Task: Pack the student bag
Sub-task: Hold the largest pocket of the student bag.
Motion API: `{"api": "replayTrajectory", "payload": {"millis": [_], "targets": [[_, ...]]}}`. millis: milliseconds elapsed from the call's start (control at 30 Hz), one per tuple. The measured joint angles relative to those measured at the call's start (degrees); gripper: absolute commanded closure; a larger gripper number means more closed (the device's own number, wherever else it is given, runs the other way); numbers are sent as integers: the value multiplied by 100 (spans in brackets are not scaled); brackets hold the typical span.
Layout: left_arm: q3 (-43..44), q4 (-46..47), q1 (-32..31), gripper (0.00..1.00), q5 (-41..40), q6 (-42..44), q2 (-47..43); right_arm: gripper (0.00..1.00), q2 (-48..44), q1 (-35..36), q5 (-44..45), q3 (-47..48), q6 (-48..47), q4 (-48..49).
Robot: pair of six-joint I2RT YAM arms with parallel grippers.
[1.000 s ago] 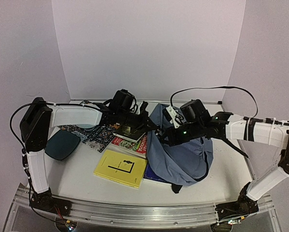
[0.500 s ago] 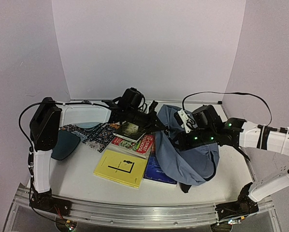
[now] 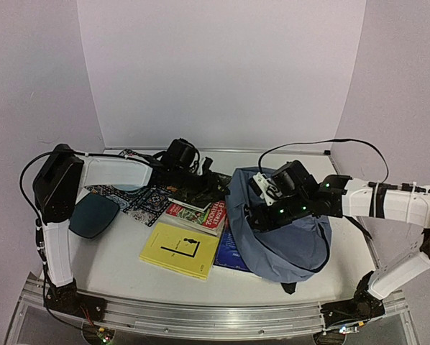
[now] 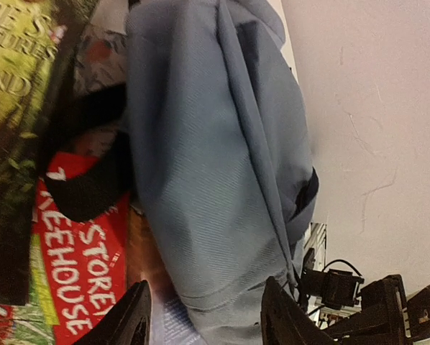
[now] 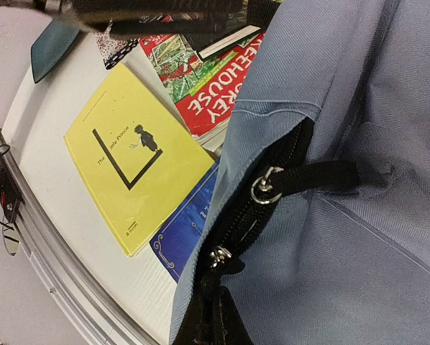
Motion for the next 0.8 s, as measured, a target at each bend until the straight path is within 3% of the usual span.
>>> {"api": "replayTrajectory", "payload": {"millis": [300, 800], "targets": [[-4, 2, -509, 45, 284, -157, 4, 100, 192, 0, -181, 22, -61, 216], [514, 17, -660, 62, 662, -396, 560, 100, 249, 0, -396, 101, -188, 238]]}}
